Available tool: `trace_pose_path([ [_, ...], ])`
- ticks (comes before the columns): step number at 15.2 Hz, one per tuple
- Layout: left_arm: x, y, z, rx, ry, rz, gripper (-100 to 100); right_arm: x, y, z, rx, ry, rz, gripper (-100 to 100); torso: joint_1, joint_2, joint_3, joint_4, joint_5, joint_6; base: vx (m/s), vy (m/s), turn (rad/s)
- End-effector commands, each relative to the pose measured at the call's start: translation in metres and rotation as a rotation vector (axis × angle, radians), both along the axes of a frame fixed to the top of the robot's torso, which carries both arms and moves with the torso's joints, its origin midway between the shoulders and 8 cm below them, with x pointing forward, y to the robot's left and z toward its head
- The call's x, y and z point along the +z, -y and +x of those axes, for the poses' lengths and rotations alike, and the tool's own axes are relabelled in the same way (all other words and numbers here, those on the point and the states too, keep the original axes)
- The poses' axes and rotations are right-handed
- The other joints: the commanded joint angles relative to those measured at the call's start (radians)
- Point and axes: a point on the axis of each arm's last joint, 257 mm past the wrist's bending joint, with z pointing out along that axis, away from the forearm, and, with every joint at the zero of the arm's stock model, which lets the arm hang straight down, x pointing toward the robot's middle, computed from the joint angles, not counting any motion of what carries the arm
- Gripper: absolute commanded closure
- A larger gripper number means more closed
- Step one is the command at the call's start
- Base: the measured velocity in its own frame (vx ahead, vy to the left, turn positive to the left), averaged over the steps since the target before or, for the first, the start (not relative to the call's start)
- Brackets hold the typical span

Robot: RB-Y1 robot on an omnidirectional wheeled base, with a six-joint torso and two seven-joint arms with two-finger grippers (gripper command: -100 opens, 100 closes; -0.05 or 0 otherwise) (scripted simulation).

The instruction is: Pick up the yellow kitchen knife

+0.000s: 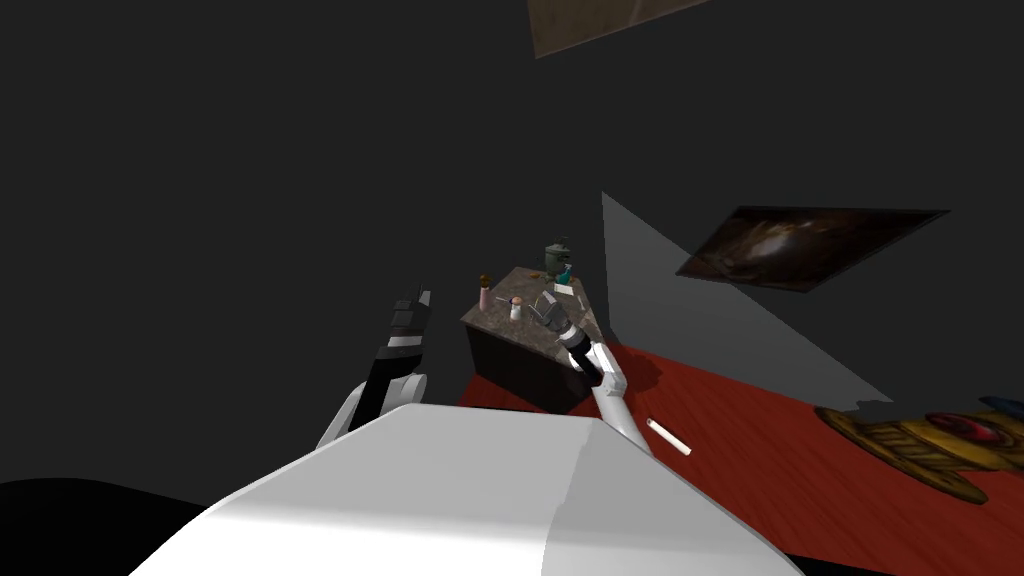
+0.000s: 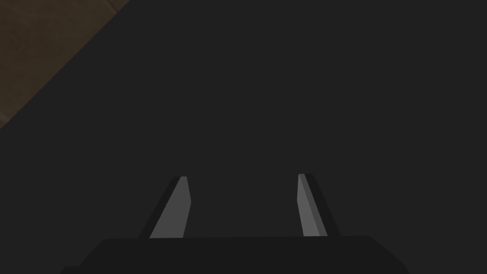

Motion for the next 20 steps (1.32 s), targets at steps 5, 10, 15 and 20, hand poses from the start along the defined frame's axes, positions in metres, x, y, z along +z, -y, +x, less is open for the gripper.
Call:
trace_pose_path([
  [5, 0.0, 0.0, 0.0, 0.0, 0.0, 0.0, 0, -0.027, -0.014, 0.018, -0.008, 0.051, -0.189, -100, 0.0, -0.001, 0.0, 0.0, 0.0, 0.0, -0.031, -0.046, 0.115],
  [10, 0.0, 0.0, 0.0, 0.0, 0.0, 0.0, 0, -0.051, -0.02, 0.031, -0.016, 0.08, -0.332, -100, 0.0, 0.0, 0.0, 0.0, 0.0, 0.0, -0.03, -0.041, 0.092],
  [15, 0.0, 0.0, 0.0, 0.0, 0.0, 0.0, 0, -0.073, -0.022, 0.044, -0.018, 0.106, -0.462, -100, 0.0, 0.0, 0.0, 0.0, 0.0, 0.001, -0.026, -0.034, 0.084],
  [20, 0.0, 0.0, 0.0, 0.0, 0.0, 0.0, 0, -0.098, -0.017, 0.064, -0.01, 0.165, -0.655, -100, 0.0, -0.001, -0.001, 0.0, 0.0, 0.001, -0.024, -0.034, 0.123],
])
